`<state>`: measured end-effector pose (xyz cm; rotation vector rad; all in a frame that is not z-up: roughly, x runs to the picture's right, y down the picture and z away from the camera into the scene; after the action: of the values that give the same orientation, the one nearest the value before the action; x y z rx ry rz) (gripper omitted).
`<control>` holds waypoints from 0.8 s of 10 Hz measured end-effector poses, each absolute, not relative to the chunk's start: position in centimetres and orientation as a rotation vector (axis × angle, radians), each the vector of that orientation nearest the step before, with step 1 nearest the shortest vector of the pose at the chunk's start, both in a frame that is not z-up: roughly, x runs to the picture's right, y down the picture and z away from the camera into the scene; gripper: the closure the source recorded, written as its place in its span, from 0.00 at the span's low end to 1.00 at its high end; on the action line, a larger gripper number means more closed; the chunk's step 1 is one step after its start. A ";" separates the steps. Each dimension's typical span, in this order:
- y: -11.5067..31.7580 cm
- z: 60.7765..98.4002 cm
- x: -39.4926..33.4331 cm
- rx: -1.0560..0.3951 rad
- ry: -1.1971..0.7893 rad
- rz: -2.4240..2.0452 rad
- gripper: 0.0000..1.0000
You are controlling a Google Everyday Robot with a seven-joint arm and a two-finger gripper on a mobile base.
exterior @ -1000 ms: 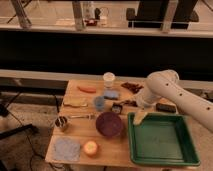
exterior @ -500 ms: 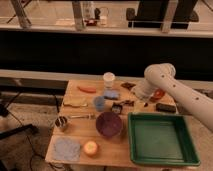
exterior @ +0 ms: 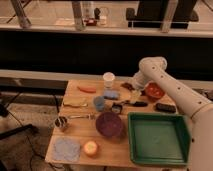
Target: Place grapes in red bowl
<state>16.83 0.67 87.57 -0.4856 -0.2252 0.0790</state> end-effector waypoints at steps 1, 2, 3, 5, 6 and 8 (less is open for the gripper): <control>0.2 88.7 17.1 -0.435 -0.193 0.063 0.20; 0.3 89.0 17.5 -0.408 -0.168 0.059 0.20; 0.5 89.5 17.4 -0.376 -0.140 0.048 0.20; 0.8 90.9 17.8 -0.322 -0.071 0.028 0.20; 1.1 91.5 18.1 -0.306 -0.052 0.024 0.20; 0.8 91.8 18.7 -0.280 -0.027 0.021 0.20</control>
<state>18.67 0.81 91.84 -0.2796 -0.0270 0.0209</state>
